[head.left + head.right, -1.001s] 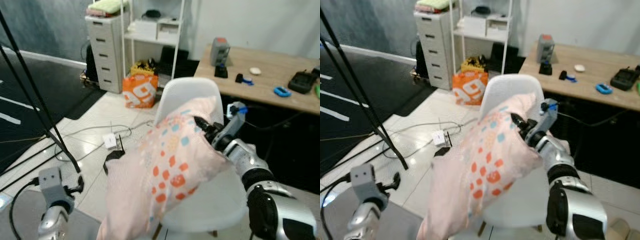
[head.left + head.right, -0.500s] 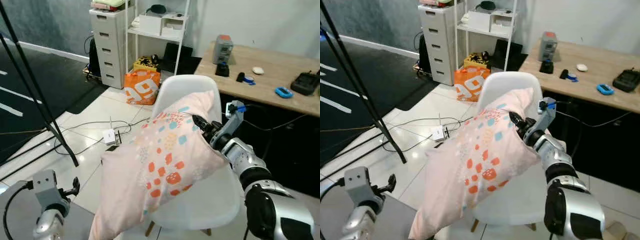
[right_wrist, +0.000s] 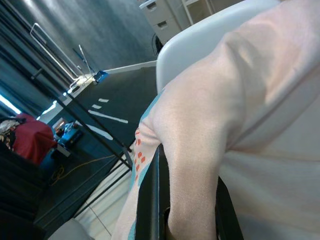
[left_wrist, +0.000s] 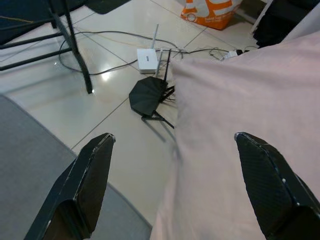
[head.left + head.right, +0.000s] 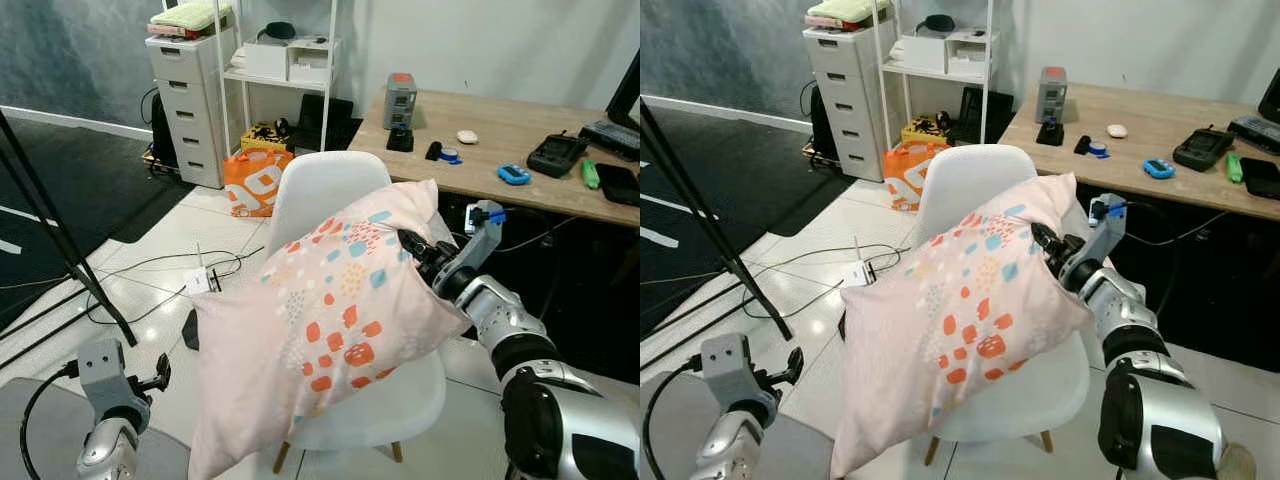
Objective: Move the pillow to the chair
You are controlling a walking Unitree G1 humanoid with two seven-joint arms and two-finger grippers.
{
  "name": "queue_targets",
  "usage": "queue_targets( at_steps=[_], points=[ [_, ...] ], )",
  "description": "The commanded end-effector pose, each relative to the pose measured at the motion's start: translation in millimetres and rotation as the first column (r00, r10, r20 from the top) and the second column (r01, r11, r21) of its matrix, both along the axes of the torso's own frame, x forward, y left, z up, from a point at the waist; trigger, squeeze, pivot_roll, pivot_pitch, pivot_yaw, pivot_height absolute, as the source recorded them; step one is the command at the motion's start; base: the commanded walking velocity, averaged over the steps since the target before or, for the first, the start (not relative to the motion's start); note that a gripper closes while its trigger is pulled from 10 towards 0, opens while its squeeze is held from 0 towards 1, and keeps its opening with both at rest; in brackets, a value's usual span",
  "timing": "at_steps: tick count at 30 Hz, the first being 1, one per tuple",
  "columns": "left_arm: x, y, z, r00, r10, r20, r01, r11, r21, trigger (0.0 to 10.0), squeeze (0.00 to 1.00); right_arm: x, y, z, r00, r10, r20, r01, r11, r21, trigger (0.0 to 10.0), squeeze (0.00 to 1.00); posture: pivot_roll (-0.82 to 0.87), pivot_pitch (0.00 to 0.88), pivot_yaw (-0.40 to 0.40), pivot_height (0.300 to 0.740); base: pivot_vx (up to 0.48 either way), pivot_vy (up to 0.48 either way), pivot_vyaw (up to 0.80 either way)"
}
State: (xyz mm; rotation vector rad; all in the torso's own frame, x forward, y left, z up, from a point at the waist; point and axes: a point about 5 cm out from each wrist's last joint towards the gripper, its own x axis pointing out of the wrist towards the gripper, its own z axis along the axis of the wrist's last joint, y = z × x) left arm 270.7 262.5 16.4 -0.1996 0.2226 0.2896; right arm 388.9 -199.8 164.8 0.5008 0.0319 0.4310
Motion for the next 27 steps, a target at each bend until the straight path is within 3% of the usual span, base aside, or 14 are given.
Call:
queue_targets(
  at_steps=[1, 19, 27],
  points=[
    [-2.7, 0.1, -3.2, 1.000, -0.003, -0.023, 0.003, 1.000, 0.010, 10.0, 0.00, 4.2, -4.3, 20.0, 0.996, -0.028, 0.090, 0.027, 0.999, 0.020, 10.0, 0.00, -0.08, 0.088, -0.025, 0.731, 0.000, -0.480, 0.00],
    [-3.4, 1.0, -3.4, 1.000, 0.007, -0.022, -0.006, 1.000, 0.007, 10.0, 0.00, 3.9, -9.0, 12.7, 0.995, -0.088, 0.042, 0.088, 0.996, -0.001, 10.0, 0.00, -0.08, 0.090, -0.023, 0.731, 0.000, -0.027, 0.00],
    [-2.5, -1.1, -3.2, 1.000, -0.010, -0.024, 0.010, 1.000, 0.023, 10.0, 0.00, 4.2, -9.4, 13.9, 0.995, -0.088, 0.045, 0.088, 0.996, 0.001, 10.0, 0.00, -0.08, 0.089, -0.023, 0.731, 0.334, 0.000, 0.00]
  ],
)
